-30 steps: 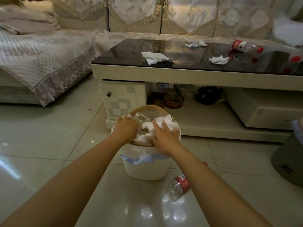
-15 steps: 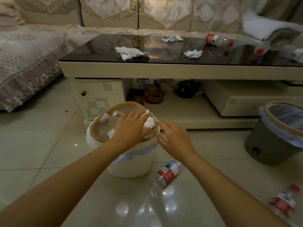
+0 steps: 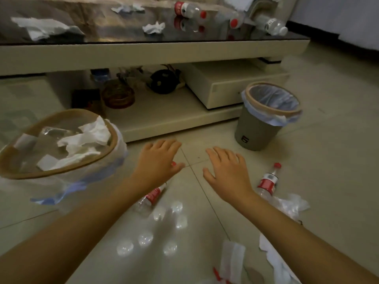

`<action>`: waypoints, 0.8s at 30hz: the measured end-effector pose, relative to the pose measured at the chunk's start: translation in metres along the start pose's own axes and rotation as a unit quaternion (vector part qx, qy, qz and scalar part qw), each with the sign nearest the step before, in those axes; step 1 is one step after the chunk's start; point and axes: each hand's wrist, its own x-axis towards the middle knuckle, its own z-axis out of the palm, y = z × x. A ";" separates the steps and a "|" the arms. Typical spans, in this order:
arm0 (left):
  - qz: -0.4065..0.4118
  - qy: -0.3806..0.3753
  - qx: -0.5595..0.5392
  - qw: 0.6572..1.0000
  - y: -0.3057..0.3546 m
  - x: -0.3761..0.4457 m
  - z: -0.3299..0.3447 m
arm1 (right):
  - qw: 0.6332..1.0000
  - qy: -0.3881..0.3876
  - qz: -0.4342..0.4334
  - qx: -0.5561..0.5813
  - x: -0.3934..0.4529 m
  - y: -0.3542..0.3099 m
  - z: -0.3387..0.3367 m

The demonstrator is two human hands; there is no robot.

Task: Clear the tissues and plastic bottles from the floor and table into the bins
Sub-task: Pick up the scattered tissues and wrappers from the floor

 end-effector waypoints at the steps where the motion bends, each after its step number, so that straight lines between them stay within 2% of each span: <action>1: 0.008 -0.007 -0.002 1.000 0.009 0.004 0.007 | 1.000 -0.008 0.013 -0.001 -0.008 0.010 0.002; 14: 0.152 -0.082 -0.016 0.985 0.143 0.042 0.080 | 0.982 -0.058 0.180 -0.005 -0.098 0.111 0.047; 24: 0.261 -0.140 -0.029 0.955 0.235 0.052 0.141 | 0.953 -0.122 0.278 -0.007 -0.173 0.172 0.077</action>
